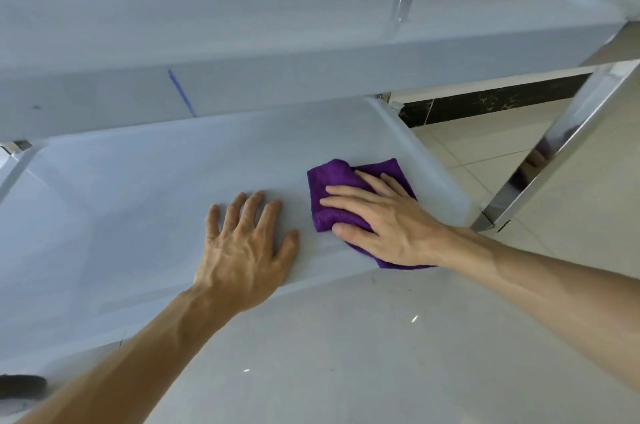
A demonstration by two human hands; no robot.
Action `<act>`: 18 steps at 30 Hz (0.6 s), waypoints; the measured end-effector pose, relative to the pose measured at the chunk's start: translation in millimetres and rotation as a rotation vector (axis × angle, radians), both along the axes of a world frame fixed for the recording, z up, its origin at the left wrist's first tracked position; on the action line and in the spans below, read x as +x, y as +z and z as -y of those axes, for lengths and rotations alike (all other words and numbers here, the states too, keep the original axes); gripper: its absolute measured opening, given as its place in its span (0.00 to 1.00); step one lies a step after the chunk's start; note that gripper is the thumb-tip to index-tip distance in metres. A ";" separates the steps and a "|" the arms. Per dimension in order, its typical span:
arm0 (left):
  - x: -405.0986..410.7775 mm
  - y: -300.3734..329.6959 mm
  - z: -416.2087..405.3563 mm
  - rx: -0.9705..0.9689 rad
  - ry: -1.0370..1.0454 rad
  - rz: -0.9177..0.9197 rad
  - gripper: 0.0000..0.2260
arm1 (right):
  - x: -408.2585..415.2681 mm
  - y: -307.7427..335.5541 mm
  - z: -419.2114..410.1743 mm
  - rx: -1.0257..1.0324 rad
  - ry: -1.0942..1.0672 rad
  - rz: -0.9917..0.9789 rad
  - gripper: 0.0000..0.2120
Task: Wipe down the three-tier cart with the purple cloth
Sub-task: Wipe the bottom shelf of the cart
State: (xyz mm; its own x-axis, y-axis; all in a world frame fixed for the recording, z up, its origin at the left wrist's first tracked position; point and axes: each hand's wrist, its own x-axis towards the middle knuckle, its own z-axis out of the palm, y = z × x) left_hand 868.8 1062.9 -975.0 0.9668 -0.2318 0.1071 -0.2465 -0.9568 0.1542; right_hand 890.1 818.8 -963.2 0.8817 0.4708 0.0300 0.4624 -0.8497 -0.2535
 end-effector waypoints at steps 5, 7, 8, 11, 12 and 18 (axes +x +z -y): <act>-1.3 4.1 -2.2 0.017 -0.014 -0.002 0.35 | -36.3 9.7 64.7 -0.156 0.125 -0.023 0.33; -3.0 7.4 -1.7 0.039 -0.016 -0.029 0.37 | -46.9 14.4 89.5 -0.207 0.079 0.040 0.34; -4.1 9.3 -1.9 0.062 -0.015 -0.045 0.38 | -50.9 16.4 97.7 -0.204 0.044 0.073 0.35; -4.0 19.6 -2.8 0.125 -0.045 -0.067 0.38 | -57.3 21.1 104.2 -0.188 -0.001 0.115 0.35; -3.3 25.2 -3.2 0.138 -0.061 -0.086 0.34 | -58.9 22.4 102.7 -0.171 -0.008 0.123 0.34; -23.0 82.9 23.9 -0.017 -0.402 0.034 0.16 | -93.2 40.7 104.6 0.392 -0.391 -0.014 0.19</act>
State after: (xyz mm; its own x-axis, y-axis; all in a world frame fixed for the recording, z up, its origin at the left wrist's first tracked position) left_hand 845.8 1039.0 -892.1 0.7953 -0.5888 0.1442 -0.6058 -0.7805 0.1542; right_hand 796.9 714.2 -922.6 0.9902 0.0639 0.1240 0.1253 -0.7978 -0.5897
